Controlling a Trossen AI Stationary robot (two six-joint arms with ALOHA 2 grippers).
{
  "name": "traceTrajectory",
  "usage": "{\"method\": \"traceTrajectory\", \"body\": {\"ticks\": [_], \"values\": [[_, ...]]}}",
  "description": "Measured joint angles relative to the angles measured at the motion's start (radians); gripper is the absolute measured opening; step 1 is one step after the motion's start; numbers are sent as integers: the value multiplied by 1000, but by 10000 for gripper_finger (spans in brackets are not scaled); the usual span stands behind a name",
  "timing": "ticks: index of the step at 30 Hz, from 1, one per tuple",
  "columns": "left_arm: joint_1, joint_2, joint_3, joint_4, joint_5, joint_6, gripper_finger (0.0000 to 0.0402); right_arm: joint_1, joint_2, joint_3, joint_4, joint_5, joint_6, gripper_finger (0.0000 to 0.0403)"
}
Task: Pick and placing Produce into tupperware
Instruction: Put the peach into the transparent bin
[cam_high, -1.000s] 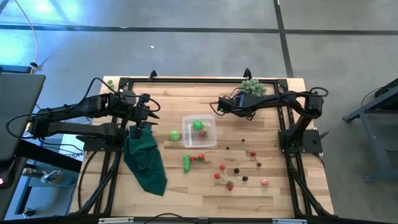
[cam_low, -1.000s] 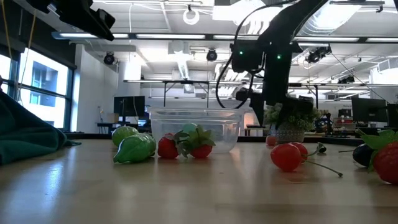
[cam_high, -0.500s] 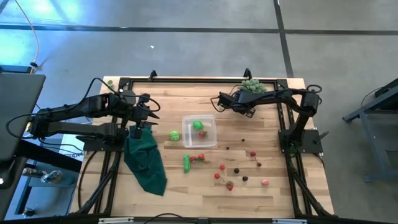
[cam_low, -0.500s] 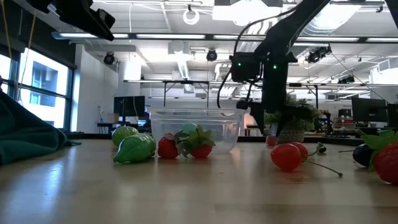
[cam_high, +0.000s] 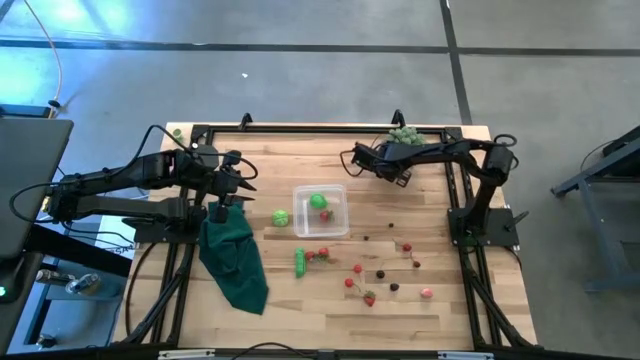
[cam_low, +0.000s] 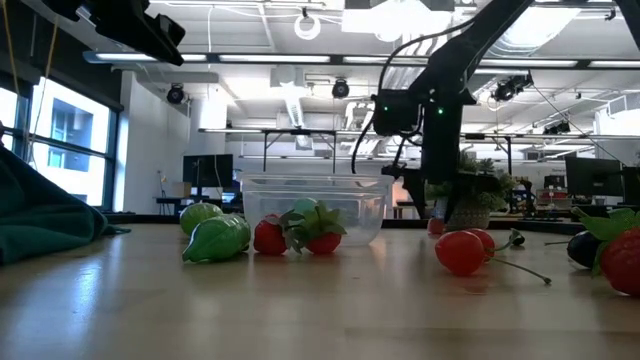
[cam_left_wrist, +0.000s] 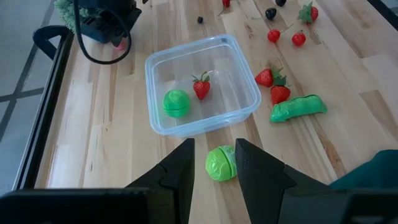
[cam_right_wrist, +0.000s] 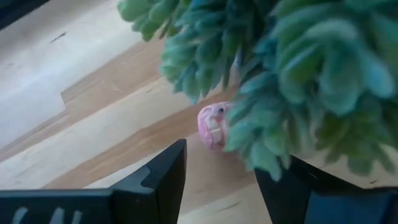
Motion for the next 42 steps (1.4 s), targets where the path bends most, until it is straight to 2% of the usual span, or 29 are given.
{"method": "traceTrajectory", "body": {"ticks": [12,17,42], "values": [[0,0,0,0,0,0,106,-14,8,0,-10,7,-19,174],[0,0,0,0,0,0,106,-20,46,0,24,-26,-26,174],[0,0,0,0,0,0,106,-20,50,0,13,10,-52,166]]}}
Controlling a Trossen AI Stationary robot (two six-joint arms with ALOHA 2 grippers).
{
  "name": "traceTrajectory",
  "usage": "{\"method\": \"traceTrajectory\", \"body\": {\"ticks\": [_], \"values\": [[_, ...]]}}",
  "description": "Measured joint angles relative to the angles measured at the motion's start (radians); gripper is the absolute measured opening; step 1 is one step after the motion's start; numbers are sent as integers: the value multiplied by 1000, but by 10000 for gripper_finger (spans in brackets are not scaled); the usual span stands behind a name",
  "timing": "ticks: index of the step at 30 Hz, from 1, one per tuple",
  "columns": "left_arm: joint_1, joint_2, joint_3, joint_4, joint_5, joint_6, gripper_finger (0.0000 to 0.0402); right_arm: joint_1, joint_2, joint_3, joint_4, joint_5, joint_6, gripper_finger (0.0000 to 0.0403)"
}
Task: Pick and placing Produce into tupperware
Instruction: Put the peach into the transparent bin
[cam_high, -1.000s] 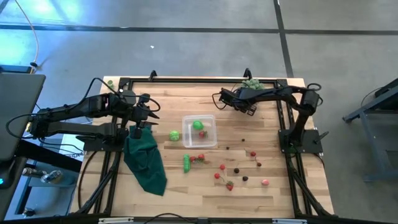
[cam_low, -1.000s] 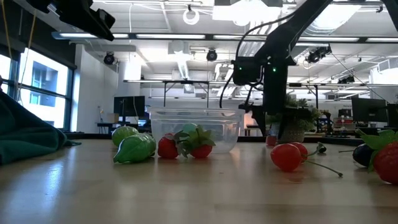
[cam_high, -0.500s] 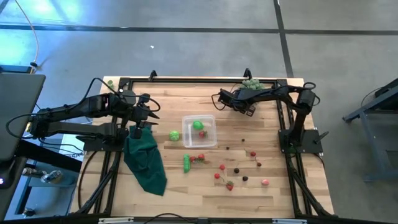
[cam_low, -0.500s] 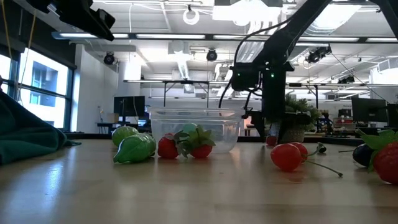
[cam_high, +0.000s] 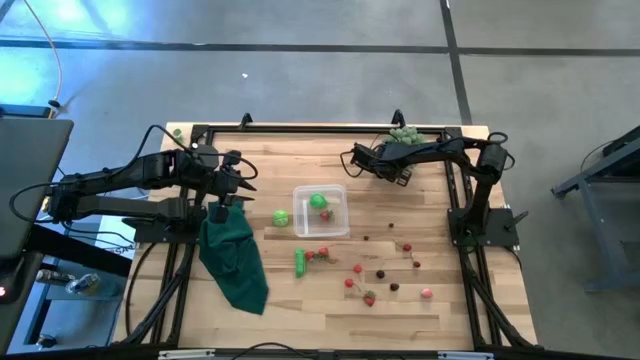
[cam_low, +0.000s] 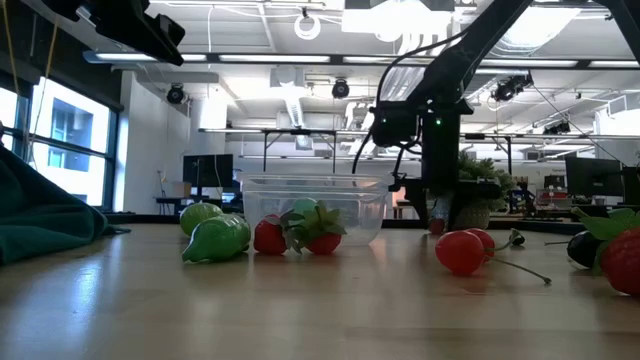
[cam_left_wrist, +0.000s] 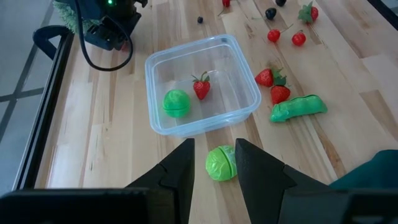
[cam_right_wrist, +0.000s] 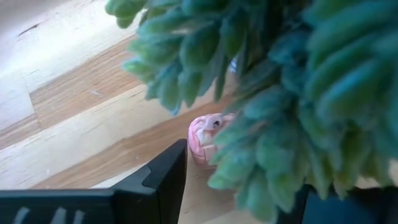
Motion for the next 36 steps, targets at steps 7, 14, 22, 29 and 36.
{"method": "traceTrajectory", "body": {"ticks": [7,14,22,29,36], "values": [[0,0,0,0,0,0,106,0,0,0,2,0,0,135],[0,0,0,0,0,0,106,2,0,0,3,0,0,129],[0,0,0,0,0,0,106,17,0,0,15,0,-40,129],[0,0,0,0,0,0,106,47,0,0,44,-9,-82,128],[0,0,0,0,0,0,106,115,0,0,168,-58,-250,128]]}}
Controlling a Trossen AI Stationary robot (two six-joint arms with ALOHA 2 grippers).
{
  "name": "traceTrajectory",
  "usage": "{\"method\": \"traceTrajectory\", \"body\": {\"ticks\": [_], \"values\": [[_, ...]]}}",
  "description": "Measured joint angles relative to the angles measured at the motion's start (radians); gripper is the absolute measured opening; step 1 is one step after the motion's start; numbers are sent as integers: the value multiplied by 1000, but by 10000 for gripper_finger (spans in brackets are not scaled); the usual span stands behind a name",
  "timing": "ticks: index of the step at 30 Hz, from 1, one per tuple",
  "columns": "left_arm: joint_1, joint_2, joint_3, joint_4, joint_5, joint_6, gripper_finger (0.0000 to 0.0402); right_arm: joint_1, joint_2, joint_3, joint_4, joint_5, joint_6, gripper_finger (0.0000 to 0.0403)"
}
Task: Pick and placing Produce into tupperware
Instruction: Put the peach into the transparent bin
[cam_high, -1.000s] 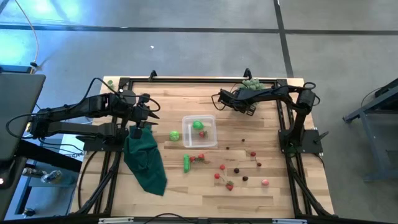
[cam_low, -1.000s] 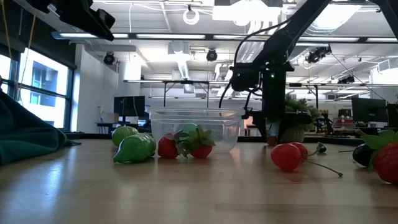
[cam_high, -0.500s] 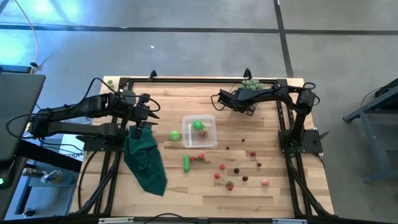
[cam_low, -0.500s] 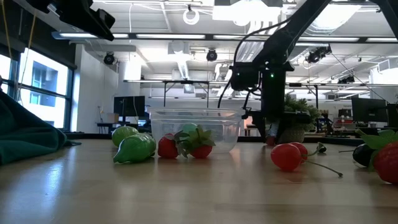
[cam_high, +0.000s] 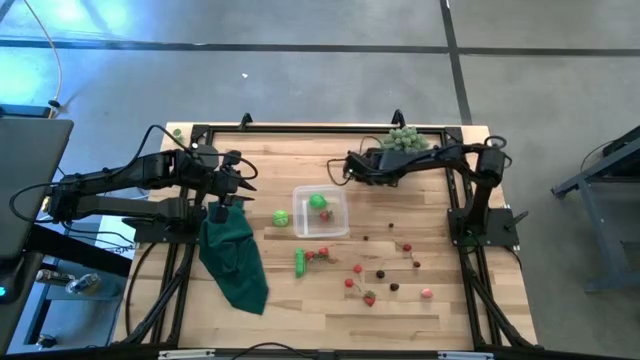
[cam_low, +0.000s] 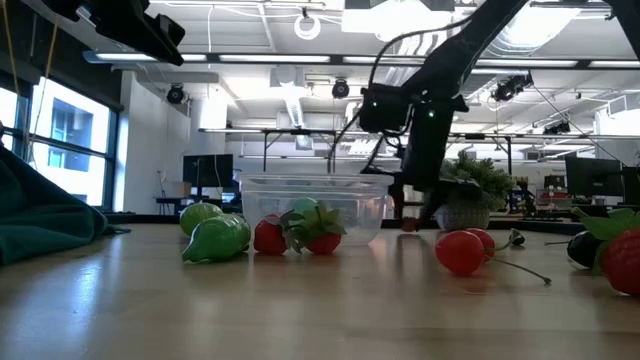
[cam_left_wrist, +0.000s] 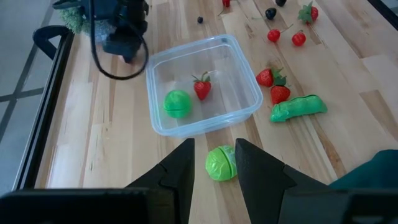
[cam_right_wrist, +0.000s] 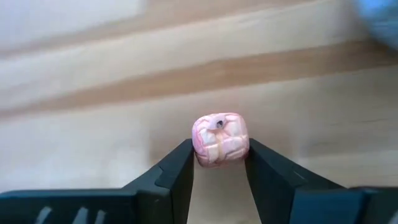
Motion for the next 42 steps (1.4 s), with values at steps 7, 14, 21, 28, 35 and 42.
{"method": "traceTrajectory", "body": {"ticks": [7,14,21,28,35,42], "values": [[0,0,0,0,0,0,106,16,0,0,74,-60,-146,128],[0,0,0,0,0,0,106,14,0,0,98,-68,-169,128],[0,0,0,0,0,0,106,14,-3,0,109,-52,-186,128],[0,0,0,0,0,0,106,17,-104,0,128,-29,-309,128],[0,0,0,0,0,0,106,42,-258,0,216,-143,-503,128],[0,0,0,0,0,0,106,113,-358,0,260,-301,-626,128]]}}
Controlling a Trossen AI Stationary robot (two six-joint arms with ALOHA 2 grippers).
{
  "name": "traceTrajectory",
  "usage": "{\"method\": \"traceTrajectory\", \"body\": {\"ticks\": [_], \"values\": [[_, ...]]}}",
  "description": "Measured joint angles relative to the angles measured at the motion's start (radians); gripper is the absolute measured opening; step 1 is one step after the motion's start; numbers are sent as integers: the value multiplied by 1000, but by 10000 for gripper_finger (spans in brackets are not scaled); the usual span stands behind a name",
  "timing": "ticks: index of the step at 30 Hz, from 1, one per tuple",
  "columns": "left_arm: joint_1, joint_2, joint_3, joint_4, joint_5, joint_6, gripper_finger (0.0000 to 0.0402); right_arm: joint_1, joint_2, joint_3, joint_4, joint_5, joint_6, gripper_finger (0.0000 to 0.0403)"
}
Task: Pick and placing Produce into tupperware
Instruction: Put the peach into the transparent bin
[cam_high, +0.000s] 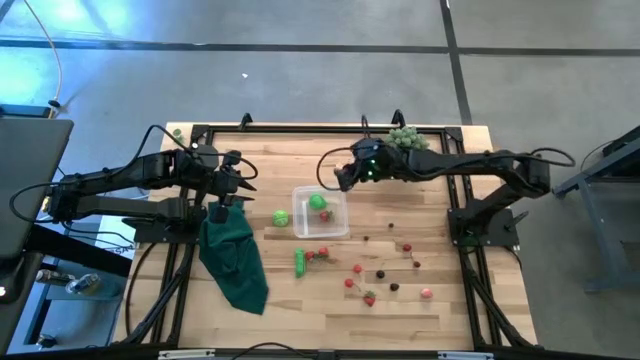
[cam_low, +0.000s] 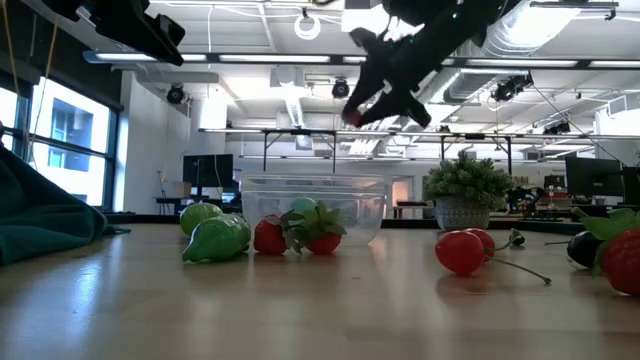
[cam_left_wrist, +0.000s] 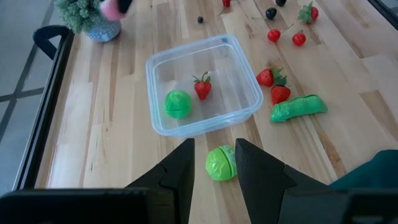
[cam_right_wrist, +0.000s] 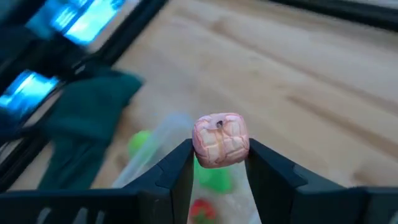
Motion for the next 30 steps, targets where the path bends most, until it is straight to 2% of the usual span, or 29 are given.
{"method": "traceTrajectory", "body": {"ticks": [5,14,22,30], "values": [[0,0,0,0,0,0,106,59,15,0,33,-68,-67,128],[0,0,0,0,0,0,106,123,118,5,44,-104,-163,128],[0,0,0,0,0,0,106,127,295,200,-190,-60,-303,128],[0,0,0,0,0,0,106,126,461,422,-432,-76,-419,128]]}}
